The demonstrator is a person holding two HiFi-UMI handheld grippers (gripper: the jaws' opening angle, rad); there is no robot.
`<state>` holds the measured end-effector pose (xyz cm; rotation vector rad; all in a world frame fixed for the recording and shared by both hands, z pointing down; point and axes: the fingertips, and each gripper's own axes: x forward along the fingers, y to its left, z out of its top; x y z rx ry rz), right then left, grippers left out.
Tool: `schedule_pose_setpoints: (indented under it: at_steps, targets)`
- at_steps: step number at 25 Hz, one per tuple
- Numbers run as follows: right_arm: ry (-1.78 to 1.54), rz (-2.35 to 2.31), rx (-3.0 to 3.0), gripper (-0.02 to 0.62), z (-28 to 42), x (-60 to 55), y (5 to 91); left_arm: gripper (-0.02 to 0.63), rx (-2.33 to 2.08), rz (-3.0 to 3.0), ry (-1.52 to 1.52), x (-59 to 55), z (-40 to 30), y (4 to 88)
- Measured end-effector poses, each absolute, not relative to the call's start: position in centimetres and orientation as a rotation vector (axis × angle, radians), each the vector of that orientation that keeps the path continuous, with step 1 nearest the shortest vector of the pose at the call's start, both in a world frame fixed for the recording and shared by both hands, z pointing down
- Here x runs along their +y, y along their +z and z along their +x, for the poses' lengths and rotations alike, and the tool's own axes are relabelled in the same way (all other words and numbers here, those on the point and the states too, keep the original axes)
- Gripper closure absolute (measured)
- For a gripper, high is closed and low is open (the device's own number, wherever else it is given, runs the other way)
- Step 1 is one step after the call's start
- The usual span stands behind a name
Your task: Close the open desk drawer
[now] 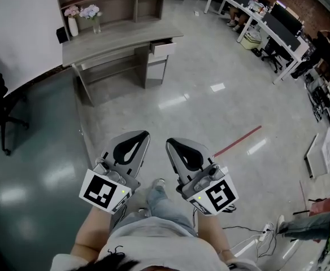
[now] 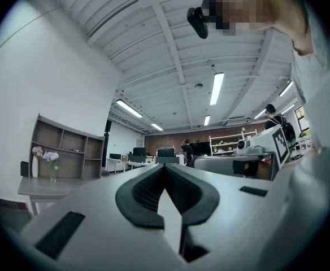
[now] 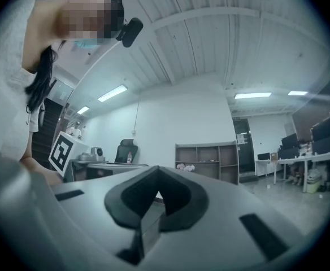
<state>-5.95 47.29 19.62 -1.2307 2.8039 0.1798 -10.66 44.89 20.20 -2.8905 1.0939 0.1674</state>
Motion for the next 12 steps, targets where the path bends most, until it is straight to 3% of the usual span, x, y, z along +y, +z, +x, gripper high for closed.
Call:
schedule_pose_setpoints:
  at_steps: [12]
  targets:
    - [0.15,-1.153,2.82,0.588,-1.1,36.7,18.8,0.595,1.135,-2.852,0.113,34.6,-5.5,19.3]
